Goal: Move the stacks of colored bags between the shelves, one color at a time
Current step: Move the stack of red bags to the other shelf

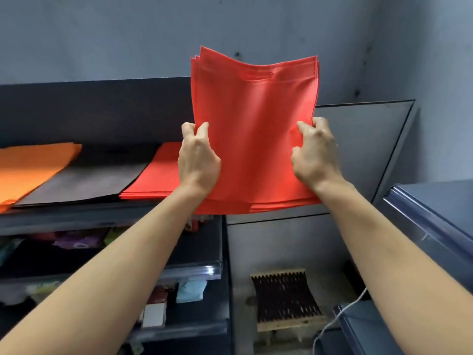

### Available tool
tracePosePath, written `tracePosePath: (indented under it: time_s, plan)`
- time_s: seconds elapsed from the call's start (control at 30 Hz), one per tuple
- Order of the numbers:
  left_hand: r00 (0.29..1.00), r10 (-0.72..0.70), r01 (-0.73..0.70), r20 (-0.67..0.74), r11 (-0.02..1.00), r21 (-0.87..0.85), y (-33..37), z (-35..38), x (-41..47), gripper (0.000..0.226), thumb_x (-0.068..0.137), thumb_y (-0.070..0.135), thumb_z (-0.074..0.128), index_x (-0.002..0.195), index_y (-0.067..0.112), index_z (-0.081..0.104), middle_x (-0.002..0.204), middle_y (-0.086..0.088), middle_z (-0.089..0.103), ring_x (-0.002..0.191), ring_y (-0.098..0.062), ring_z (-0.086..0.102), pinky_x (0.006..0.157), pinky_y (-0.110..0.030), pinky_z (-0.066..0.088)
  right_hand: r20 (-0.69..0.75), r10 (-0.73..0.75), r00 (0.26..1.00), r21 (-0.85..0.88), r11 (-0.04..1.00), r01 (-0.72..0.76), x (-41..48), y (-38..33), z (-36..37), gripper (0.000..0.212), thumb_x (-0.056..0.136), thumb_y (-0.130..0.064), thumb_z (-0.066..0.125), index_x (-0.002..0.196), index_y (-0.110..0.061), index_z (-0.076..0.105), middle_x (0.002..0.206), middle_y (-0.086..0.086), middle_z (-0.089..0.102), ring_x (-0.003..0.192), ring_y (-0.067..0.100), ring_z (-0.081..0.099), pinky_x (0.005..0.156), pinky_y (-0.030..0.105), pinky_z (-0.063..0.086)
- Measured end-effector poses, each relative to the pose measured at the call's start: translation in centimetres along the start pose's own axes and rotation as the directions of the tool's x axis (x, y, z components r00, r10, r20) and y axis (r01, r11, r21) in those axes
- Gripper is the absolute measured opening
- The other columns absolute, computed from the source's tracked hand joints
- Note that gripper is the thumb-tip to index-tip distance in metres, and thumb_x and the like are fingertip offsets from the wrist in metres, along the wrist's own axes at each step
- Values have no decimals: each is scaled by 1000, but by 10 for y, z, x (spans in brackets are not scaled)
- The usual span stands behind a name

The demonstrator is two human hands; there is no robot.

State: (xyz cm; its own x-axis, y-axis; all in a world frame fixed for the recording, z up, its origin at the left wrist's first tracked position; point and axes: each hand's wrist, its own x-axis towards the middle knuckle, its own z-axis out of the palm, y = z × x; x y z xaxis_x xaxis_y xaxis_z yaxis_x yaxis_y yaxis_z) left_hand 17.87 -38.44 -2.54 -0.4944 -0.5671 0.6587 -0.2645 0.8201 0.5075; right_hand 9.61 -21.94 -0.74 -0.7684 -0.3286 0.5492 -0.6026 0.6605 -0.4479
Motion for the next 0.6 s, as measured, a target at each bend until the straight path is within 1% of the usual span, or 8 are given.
tracePosePath:
  time_s: [0.1, 0.2, 0.33, 0.43, 0.5, 0.6]
  plan:
    - [999, -46, 47, -15, 998, 30, -33, -15, 9, 55, 84, -10, 40, 138, 6, 42, 131, -14, 39, 97, -35, 57, 87, -34, 43, 52, -26, 998, 11, 1000, 25, 8, -29, 24, 39, 86, 1, 48, 124, -1, 51, 138, 14, 36, 116, 38, 49, 95, 38, 37]
    - [996, -93, 92, 7, 994, 66, -71, -26, 22, 54, 85, -8, 39, 138, 6, 41, 131, -14, 38, 99, -36, 56, 87, -35, 42, 114, -35, 993, 14, 999, 33, 16, -58, 52, 40, 87, 1, 46, 126, 0, 50, 142, 14, 33, 119, 38, 48, 98, 39, 37]
    - [989, -133, 125, 69, 987, 104, -119, -30, 47, 54, 85, -7, 39, 137, 6, 42, 131, -14, 38, 102, -37, 56, 91, -37, 41, 197, -18, 980, 11, 1000, 16, 29, -89, 92, 38, 87, 0, 45, 124, 1, 51, 142, 15, 34, 121, 39, 47, 99, 40, 37]
    - [976, -156, 140, 153, 984, 112, -148, -24, 65, 53, 86, -5, 39, 137, 7, 42, 131, -13, 38, 106, -36, 55, 94, -37, 41, 234, 19, 972, -15, 1000, -16, 41, -103, 119, 38, 86, -1, 45, 124, -1, 53, 141, 15, 35, 121, 39, 46, 99, 39, 37]
    - [960, -168, 142, 224, 982, 128, -163, -17, 75, 49, 86, -4, 40, 134, 5, 45, 130, -13, 38, 106, -37, 54, 94, -38, 41, 265, 48, 963, -36, 999, -40, 48, -107, 136, 34, 85, -1, 45, 117, -2, 57, 138, 16, 38, 118, 39, 47, 98, 39, 38]
    - [925, -193, 142, 327, 974, 176, -184, -5, 88, 39, 86, -3, 41, 123, -1, 49, 127, -14, 39, 104, -38, 54, 91, -39, 42, 305, 97, 947, -66, 995, -81, 53, -111, 161, 20, 82, 0, 45, 97, -1, 58, 128, 16, 44, 110, 40, 51, 91, 38, 41]
